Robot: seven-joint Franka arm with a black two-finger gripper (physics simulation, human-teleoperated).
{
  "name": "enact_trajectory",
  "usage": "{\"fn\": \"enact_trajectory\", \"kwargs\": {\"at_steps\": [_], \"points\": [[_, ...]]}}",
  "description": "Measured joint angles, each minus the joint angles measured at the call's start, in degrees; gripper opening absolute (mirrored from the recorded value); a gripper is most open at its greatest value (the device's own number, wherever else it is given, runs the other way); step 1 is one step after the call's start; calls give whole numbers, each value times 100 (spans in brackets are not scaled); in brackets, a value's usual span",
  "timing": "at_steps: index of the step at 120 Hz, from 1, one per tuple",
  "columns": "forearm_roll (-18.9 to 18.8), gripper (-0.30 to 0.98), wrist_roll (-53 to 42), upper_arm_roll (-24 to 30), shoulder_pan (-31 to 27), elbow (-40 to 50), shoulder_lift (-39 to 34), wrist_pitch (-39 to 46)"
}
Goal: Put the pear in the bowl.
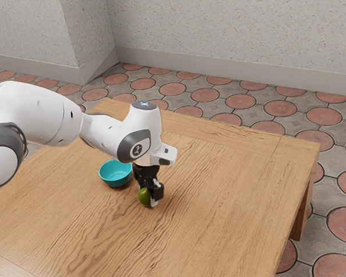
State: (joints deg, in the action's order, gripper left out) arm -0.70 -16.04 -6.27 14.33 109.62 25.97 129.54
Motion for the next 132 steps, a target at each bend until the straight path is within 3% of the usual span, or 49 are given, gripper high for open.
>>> {"fn": "enact_trajectory", "kwargs": {"at_steps": [16,52,86,132], "points": [[36,33,4,3,0,-2,12,-10],[42,30,65,-2,13,-2,-47,-25],[-75,18,180,-15,7,-36,-861,-319],[-239,10,333,-95,-776,-37,-1233,-734]]}}
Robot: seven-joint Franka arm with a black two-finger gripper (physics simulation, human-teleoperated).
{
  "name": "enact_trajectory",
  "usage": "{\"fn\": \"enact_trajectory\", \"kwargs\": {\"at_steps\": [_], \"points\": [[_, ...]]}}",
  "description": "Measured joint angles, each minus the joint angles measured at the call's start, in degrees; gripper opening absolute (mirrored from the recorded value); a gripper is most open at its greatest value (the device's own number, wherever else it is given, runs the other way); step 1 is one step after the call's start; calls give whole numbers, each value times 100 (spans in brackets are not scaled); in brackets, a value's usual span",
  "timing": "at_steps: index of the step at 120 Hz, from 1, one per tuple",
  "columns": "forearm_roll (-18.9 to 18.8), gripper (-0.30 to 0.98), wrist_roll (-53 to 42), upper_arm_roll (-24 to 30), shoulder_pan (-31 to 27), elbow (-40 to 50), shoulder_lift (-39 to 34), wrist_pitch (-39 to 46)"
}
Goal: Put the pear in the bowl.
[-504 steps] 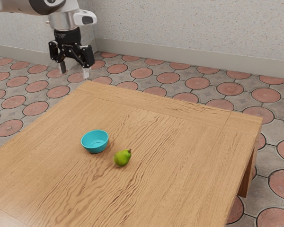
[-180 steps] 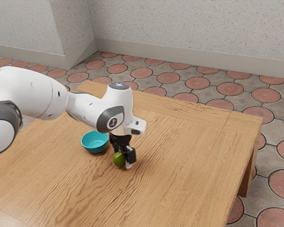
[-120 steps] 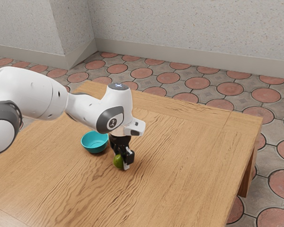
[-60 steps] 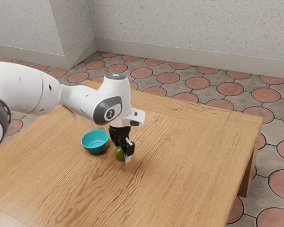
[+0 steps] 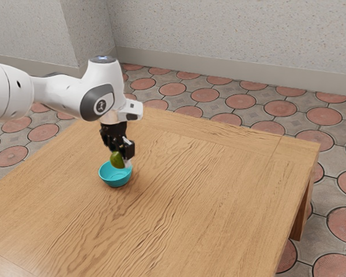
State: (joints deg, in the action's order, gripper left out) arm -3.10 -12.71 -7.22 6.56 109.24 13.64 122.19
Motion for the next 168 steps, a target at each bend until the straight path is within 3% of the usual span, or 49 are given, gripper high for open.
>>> {"fn": "enact_trajectory", "kwargs": {"at_steps": [38,106,137,168], "points": [[-318,7,53,-3,-507,43,101,-341],[-411,5,87,6,-531,-695,876,-333],[-228,45,-38,7,-515,-742,892,-376],[-158,62,-182,5,-488,-744,780,-405]]}}
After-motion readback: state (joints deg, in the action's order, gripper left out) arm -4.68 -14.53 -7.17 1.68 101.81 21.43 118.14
